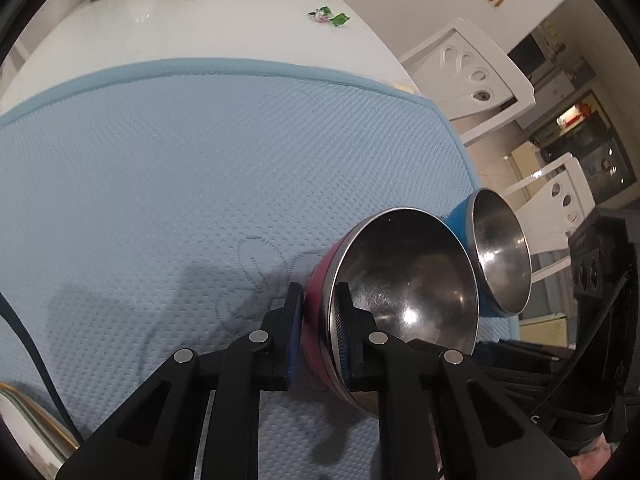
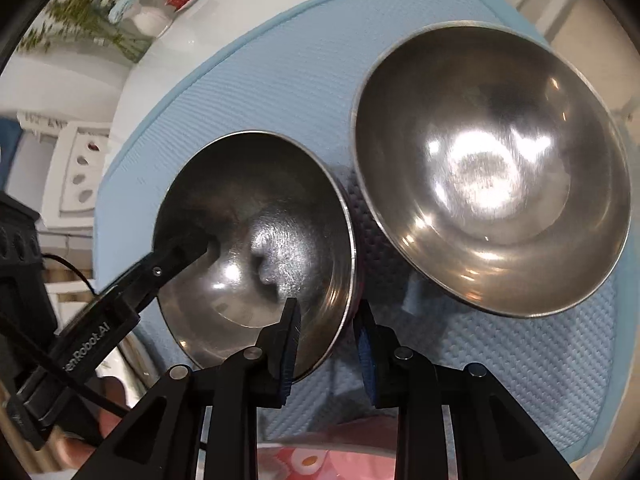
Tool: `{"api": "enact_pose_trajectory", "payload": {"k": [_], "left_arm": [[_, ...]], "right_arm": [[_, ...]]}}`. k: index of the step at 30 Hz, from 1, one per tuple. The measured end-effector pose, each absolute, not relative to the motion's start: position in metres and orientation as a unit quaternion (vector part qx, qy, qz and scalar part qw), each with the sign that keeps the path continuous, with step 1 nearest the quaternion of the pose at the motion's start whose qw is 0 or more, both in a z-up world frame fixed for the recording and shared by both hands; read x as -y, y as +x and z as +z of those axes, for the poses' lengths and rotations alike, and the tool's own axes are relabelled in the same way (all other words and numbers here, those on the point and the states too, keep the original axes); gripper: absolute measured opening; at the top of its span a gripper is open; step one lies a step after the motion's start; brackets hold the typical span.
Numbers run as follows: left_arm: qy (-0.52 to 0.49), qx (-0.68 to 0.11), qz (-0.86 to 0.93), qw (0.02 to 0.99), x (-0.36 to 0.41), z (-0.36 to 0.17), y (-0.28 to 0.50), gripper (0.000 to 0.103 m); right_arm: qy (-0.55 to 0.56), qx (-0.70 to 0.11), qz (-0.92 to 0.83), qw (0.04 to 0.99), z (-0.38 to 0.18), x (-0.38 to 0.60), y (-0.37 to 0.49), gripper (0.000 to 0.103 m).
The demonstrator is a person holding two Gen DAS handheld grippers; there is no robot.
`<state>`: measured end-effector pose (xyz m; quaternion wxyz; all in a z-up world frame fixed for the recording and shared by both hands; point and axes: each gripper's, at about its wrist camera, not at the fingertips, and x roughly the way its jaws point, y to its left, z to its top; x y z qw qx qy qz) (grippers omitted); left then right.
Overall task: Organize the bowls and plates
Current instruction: 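Lift the pink steel bowl with the right gripper toward the pink cartoon bowl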
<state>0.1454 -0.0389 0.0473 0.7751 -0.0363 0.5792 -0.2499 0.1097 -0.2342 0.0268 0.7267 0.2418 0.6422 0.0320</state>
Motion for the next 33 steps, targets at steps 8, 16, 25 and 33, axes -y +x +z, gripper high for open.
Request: {"api": "enact_pose_trajectory", "payload": {"k": [8,16,25,33], "left_arm": [[-0.024,-0.567,-0.237,0.788,0.023,0.056,0.138,0.013],[-0.069,-0.588,-0.207,0.779,-0.009,0.041,0.141,0.013],[-0.081,-0.604,-0.220,0.761,-0.001,0.020,0.150,0.013],[-0.053,-0.553,-0.240,0.796,-0.002,0.056,0.137,0.014]], "right_arm": [[0.191,-0.634,0.053,0.747,0.034,0.220,0.110,0.026],[0.176,-0.643,0.088,0.741,0.034,0.206,0.119,0.026],[0.184,-0.659,0.099,0.722,0.015,0.207,0.132,0.026],[0.121,-0.613,0.113,0.772,0.051,0.201,0.128,0.026]]}}
